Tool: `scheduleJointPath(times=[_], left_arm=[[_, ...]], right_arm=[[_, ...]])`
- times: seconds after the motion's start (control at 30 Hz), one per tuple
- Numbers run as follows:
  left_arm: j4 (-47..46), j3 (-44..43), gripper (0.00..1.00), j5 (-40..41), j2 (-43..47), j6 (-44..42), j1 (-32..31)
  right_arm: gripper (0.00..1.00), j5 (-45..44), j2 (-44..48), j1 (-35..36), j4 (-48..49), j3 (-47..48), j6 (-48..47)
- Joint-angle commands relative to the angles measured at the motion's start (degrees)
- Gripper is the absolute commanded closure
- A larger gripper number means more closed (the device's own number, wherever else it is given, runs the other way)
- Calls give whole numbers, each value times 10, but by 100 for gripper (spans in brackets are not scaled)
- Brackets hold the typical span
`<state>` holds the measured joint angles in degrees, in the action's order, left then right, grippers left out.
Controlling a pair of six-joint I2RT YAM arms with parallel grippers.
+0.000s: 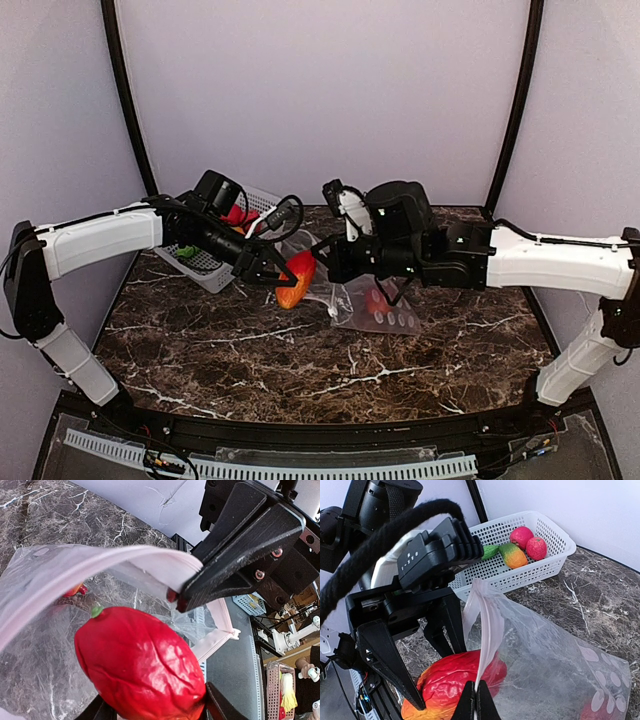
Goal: Place the food in the zip-top bag and seal the zipper
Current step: Place the fake fruit in the zipper food storage bag.
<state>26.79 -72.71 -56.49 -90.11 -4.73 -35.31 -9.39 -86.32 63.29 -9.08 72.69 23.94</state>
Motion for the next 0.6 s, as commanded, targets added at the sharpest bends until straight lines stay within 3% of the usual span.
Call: scheduleJointPath(times=[0.0, 0.57], left_arm=[[-12, -6, 48, -2, 11, 18, -1], [-112, 31, 48, 101, 22, 121, 28]], right_arm=[[100, 21, -12, 6, 19, 0, -21], [100, 29, -43, 32, 4, 23, -24]])
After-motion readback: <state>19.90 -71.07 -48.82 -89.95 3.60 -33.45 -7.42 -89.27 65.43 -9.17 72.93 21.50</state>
